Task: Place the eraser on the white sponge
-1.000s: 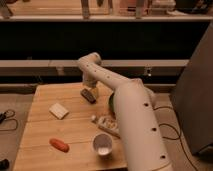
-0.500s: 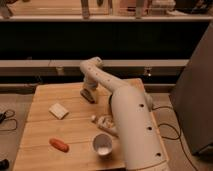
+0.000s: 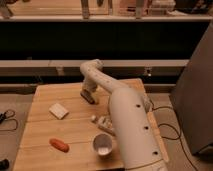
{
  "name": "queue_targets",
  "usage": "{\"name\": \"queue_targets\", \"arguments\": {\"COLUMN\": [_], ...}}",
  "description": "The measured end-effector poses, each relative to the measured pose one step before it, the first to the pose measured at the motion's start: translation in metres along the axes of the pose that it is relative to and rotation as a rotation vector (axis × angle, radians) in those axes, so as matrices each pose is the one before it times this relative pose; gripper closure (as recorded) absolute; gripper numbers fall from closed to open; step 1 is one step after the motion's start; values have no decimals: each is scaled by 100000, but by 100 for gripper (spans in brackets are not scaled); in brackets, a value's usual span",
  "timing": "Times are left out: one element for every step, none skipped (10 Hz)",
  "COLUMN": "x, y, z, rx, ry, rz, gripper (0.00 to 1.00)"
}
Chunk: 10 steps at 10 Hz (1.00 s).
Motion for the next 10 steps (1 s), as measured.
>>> {"name": "queue_targets", "arguments": {"x": [16, 26, 184, -29, -29, -37, 18, -99, -315, -262], "y": [29, 30, 94, 0, -46, -34, -60, -24, -59, 19], "z": [-89, -144, -205, -142, -137, 15, 0, -13, 29, -1], "rx": [-80, 50, 67, -145, 29, -4, 136, -84, -540, -429], "ry": [-13, -173, 88, 178, 115, 59, 180, -139, -85, -223], "rz": [32, 141, 465, -176, -128, -97, -71, 143, 361, 198], "gripper": [42, 51, 60, 65, 71, 74, 76, 74, 68, 58]}}
